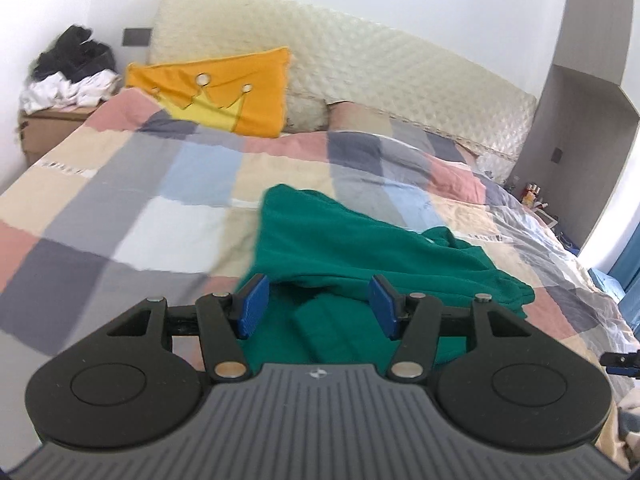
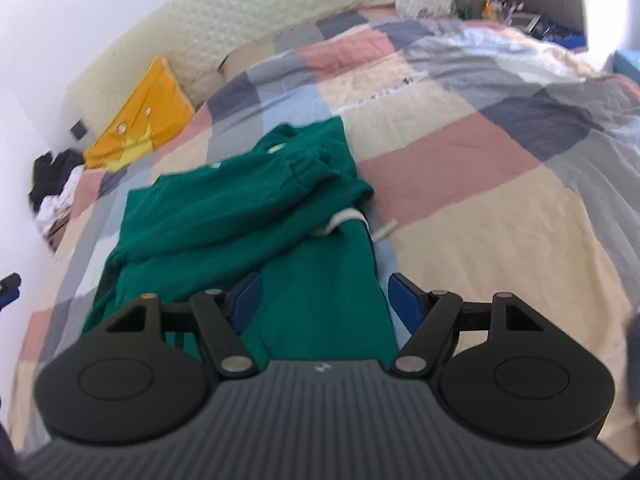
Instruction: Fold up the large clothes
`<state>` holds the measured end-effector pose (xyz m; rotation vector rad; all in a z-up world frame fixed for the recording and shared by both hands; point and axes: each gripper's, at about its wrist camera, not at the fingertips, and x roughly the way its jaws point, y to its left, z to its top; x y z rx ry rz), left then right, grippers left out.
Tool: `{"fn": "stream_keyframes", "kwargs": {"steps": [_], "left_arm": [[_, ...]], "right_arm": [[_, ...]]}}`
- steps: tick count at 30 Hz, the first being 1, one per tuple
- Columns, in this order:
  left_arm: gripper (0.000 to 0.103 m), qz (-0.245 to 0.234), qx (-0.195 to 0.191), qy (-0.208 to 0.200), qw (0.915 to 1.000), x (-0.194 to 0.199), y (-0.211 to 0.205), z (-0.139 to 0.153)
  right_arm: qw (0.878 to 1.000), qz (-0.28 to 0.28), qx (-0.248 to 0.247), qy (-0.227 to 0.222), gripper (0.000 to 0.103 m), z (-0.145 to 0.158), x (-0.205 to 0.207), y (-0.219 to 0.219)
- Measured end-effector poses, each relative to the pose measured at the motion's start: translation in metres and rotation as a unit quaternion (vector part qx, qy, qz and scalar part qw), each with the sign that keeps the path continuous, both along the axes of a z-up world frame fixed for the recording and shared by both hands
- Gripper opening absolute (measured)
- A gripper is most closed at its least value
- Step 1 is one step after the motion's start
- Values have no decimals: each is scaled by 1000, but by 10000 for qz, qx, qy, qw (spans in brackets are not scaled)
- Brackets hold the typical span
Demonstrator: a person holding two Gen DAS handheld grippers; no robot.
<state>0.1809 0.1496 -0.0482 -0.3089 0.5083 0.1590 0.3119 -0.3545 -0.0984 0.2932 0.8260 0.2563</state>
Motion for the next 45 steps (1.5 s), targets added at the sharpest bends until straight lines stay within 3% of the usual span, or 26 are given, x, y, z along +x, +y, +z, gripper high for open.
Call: {"fn": "stream_keyframes", "kwargs": {"steps": [4,6,9,12,17,20,24,28,31,36,40,45], "left_arm": [[63,118,-409,398,9983,-27,46,3],[64,171,-838,661,9941,-38,73,-6],[64,349,-1632,1010,9808,-55,111,-32],[64,426,-2194,1298,9660,-70,135,-64],[65,511,-2432,1852,9508,-75,149,-109],[65,179,-2781,2123,9366,-70,146,-133],[66,-75,-2908,2415,9258,-64,142,-154],[66,-184,-2818,2474,9268,-61,141,-157],[66,-268,-2848,2467,9259,-61,143,-157],[66,-377,-2748,2425,9296,-64,139,-156],[66,-235,-2903,2242,9300,-75,140,-160],[66,-286,-3124,1921,9299,-96,137,-166]], "right_arm": [[9979,178,292,554,72,-2,2,-31],[9945,421,358,891,72,-9,6,-43],[9899,838,-21,1143,72,-20,8,-51],[9838,1018,11,1477,72,-37,12,-63],[9718,1320,-102,1954,74,-64,20,-61],[9688,1387,114,2050,78,-72,24,-57],[9647,1458,250,2180,79,-84,34,-56],[9585,1584,134,2367,81,-96,40,-49],[9555,1692,175,2411,89,-99,42,-43],[9433,2283,462,2364,88,-91,38,-32],[9372,2620,750,2176,86,-76,31,-29],[9378,2556,383,2318,86,-81,28,-31]]}}
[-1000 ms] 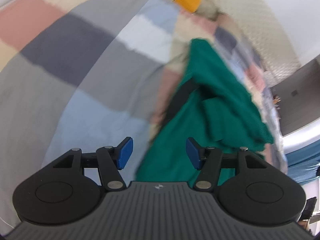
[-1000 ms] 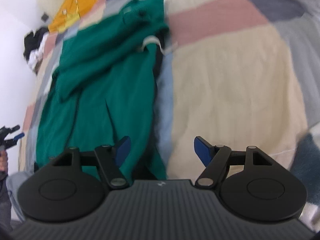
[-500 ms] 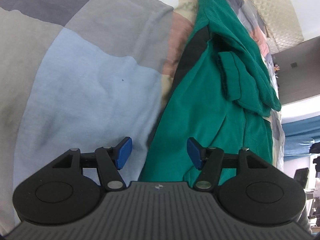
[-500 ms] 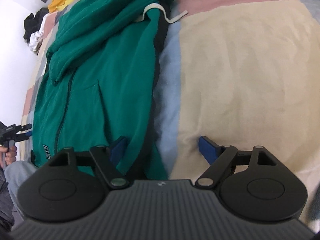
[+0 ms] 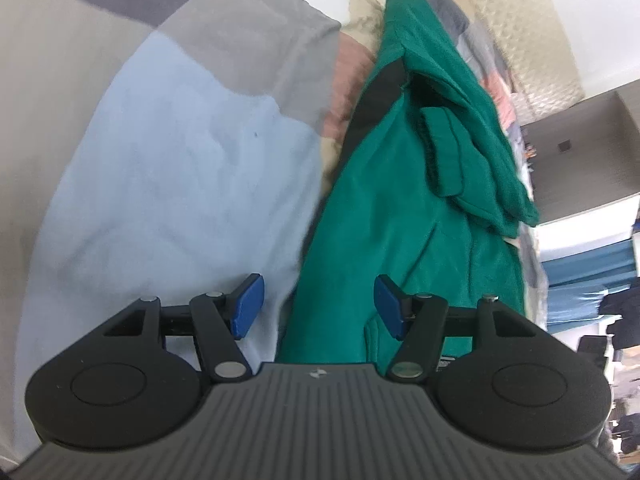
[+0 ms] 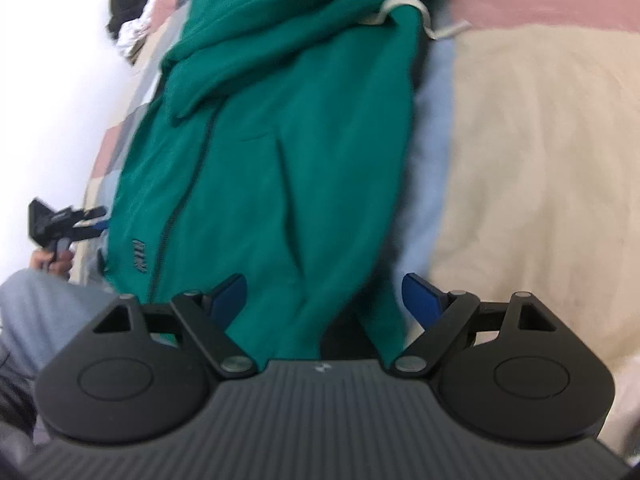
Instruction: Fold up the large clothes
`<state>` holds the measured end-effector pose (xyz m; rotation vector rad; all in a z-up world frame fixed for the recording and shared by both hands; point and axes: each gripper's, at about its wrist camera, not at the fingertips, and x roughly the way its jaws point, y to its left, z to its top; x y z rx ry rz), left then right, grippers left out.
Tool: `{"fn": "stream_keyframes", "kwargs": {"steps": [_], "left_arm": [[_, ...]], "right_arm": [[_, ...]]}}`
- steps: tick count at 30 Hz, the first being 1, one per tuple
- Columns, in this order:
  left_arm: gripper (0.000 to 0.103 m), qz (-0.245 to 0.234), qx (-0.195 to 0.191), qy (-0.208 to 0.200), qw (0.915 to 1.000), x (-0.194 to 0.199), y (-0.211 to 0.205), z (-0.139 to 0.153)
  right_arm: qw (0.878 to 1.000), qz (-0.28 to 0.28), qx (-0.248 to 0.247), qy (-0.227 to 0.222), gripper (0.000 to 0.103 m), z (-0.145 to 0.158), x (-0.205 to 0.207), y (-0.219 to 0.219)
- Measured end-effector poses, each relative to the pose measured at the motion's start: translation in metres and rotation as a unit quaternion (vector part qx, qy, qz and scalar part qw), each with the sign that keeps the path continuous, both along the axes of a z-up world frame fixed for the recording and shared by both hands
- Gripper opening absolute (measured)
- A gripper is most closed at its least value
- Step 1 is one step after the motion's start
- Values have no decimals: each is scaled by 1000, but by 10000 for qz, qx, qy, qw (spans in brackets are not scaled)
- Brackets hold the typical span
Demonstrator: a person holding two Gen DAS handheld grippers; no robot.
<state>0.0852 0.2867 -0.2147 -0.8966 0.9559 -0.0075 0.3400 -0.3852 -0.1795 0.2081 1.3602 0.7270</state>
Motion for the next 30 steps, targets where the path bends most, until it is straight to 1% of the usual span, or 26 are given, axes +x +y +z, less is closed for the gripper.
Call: {"fn": "stream_keyframes", "kwargs": {"steps": [5,7,11,13,15,18,19,21,23,24,27,28,30], "left_arm": [[66,115,-284,-460,9985,-22,-5,-6],[66,137,-316,-672,9971,-29,-8,-6],[66,135,-426,-1111,9928,-42,-10,-10],[66,156,-528,-1302,9900,-47,-13,-12],[66,65,-529,-1485,9875,-48,-17,-12],[66,-99,-715,-1674,9832,-49,-22,-11],[66,-131,-646,-1638,9843,-46,-24,-11],[66,-62,-350,-1311,9907,-40,-25,-12],[66,2,-309,-951,9950,-35,-23,-21],[66,-14,-321,-879,9956,-35,-24,-24],[66,-89,-365,-868,9955,-43,-34,-27],[66,-147,-352,-802,9961,-45,-41,-28],[65,-207,-241,-721,9969,-50,-52,-28]], "right_arm": [[9995,-201,262,11,87,-16,-19,-7],[9989,-303,358,23,87,-23,-26,-8],[9967,-481,650,4,88,-30,-35,-15],[9940,-624,899,6,88,-31,-40,-22],[9905,-770,1138,7,88,-29,-44,-28],[9865,-841,1402,-73,88,-27,-49,-31],[9861,-855,1418,-121,88,-27,-50,-29],[9872,-952,1276,-122,87,-30,-49,-28],[9875,-1058,1167,-88,86,-35,-50,-27],[9880,-1086,1097,-103,86,-36,-50,-26],[9920,-1020,739,-72,86,-38,-53,-20],[9926,-984,715,-60,88,-39,-55,-17],[9940,-857,682,-4,88,-37,-58,-9]]}}
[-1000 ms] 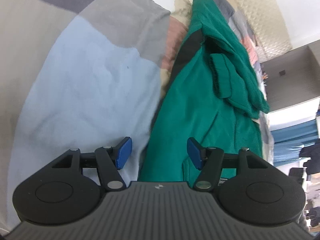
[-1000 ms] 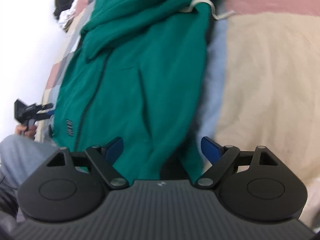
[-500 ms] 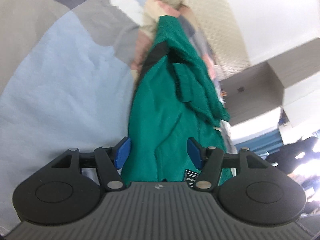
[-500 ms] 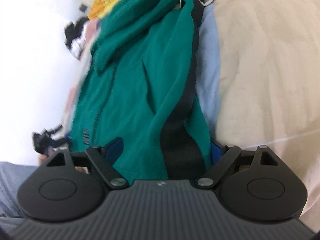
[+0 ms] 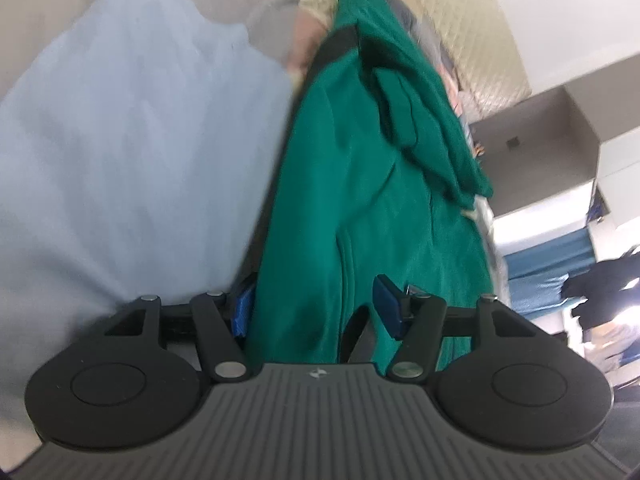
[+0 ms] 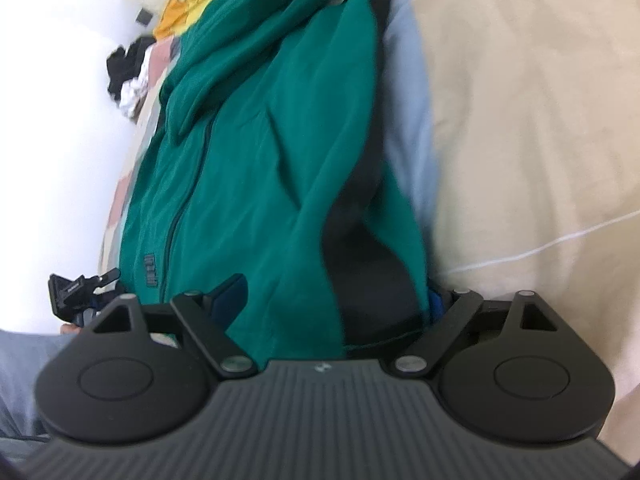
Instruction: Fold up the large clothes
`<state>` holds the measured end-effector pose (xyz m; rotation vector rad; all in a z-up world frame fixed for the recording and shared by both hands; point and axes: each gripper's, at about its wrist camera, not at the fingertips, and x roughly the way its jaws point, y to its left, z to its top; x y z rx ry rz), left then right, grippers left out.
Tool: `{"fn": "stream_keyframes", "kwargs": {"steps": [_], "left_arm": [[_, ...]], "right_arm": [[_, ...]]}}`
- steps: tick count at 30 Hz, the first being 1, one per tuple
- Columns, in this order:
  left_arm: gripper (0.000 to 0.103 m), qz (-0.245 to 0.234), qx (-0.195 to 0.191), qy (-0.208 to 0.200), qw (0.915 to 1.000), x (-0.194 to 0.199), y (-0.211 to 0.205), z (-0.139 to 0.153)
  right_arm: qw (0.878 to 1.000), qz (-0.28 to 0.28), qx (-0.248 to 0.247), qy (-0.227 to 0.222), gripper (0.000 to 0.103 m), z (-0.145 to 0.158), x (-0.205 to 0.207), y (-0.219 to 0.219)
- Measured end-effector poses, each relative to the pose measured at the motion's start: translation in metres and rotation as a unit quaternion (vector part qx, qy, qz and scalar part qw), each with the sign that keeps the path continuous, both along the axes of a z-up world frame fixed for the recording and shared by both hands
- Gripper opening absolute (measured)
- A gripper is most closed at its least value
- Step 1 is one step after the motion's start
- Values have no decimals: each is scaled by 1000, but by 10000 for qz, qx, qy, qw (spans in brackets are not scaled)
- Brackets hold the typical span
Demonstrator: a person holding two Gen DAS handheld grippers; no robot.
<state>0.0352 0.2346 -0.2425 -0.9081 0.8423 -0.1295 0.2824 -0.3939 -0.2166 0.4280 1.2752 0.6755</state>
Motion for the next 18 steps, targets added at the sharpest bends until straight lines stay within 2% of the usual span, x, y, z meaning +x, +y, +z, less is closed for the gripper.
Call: {"fn": "stream_keyframes", "kwargs": {"steps": [1,3,5,6,7,9,11,12,14,18], "left_arm": [[65,-15,26,48,10000,-2,-5,1],[60,20,-122,101,9999,-4,-10,1],[44,96,-418,247,9988,-5,-11,-5],[41,107,-564,388,9976,-6,-12,-10],[33,78,-579,585,9966,-5,-16,-14],[27,128,-323,649,9973,-2,-23,-15],[15,418,-240,549,9973,-3,-24,-11],[13,590,-151,492,9969,-4,-24,-7],[11,894,-180,260,9955,-8,-22,3],[10,1346,-562,-416,9884,-19,-12,39]], "right_arm": [[10000,41,61,5,87,2,-2,2],[9998,12,206,-40,77,6,-6,4],[9993,51,354,-108,76,8,-13,4],[9995,21,277,-142,75,7,-16,4],[9998,-65,189,-91,72,3,-16,4],[9993,-368,42,82,61,-8,-14,0],[9977,-664,4,132,47,-12,-13,-1],[9974,-721,-34,93,43,-11,-15,0],[9971,-736,-142,-99,23,1,-18,4],[9938,-912,206,-603,16,43,-26,0]]}}
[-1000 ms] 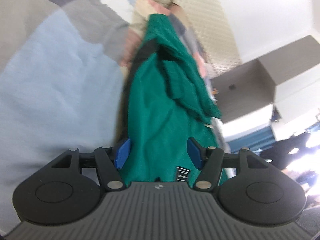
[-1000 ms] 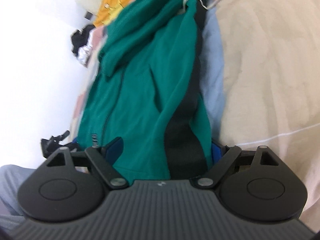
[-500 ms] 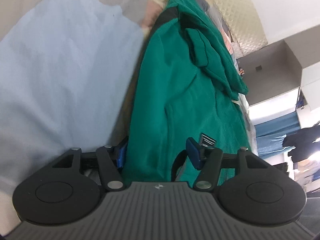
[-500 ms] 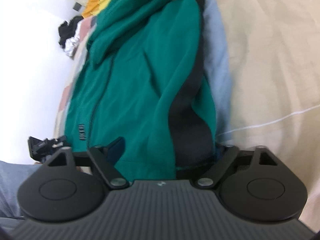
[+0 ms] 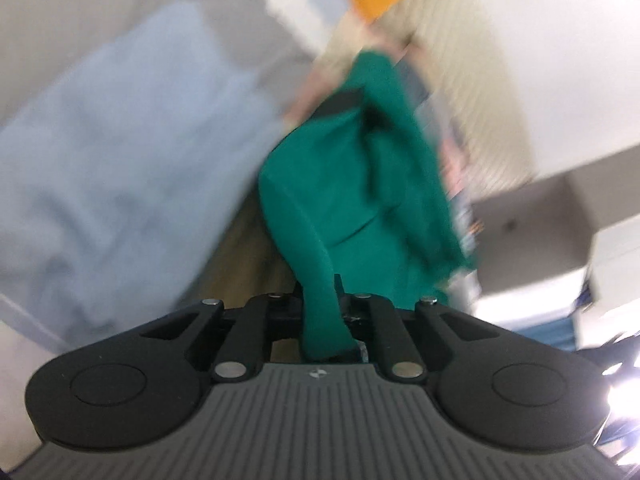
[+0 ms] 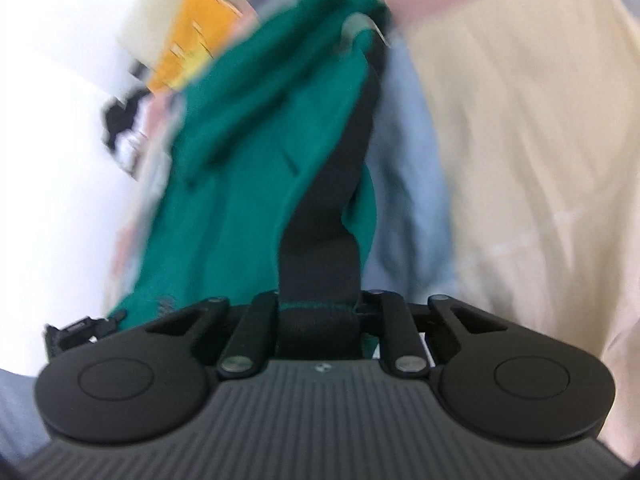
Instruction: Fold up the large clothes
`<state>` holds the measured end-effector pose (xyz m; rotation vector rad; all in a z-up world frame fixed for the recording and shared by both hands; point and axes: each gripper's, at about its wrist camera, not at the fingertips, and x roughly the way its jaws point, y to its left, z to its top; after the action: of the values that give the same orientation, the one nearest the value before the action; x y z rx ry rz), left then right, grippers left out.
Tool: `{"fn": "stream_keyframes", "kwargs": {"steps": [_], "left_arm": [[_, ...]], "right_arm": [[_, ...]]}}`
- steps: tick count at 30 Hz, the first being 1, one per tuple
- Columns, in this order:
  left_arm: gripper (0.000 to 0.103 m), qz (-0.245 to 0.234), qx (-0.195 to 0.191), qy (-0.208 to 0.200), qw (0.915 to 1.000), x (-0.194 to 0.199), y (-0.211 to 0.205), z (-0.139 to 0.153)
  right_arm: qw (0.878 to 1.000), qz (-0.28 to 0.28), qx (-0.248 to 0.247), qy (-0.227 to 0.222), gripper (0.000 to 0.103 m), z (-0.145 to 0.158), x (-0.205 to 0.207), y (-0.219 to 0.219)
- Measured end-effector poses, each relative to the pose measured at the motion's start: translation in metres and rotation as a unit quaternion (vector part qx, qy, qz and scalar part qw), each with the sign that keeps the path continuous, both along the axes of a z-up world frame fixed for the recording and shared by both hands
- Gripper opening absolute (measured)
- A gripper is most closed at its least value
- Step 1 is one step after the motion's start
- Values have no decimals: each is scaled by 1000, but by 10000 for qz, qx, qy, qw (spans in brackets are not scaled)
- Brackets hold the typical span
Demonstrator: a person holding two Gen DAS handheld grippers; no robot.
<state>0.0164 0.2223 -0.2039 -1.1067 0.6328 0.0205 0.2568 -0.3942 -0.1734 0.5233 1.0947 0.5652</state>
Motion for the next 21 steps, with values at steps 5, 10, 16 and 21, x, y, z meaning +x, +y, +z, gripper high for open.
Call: {"fn": "stream_keyframes", "kwargs": {"steps": [5,10,16,21], "left_arm": [[10,221,-87,-817,9964,2,6,69],[10,500,-169,-1309,9900,17,17,135],[10,637,-37,-1595,9851,26,28,208],[10,657,220,-1617,9844,31,34,265]], "right_arm": [[9955,-117,287,-896,13,80,1,1],[9866,-177,365,-1579,12,149,7,12],[9769,-354,549,-2033,11,209,15,14],[9714,-440,587,-2257,11,245,10,9]]}}
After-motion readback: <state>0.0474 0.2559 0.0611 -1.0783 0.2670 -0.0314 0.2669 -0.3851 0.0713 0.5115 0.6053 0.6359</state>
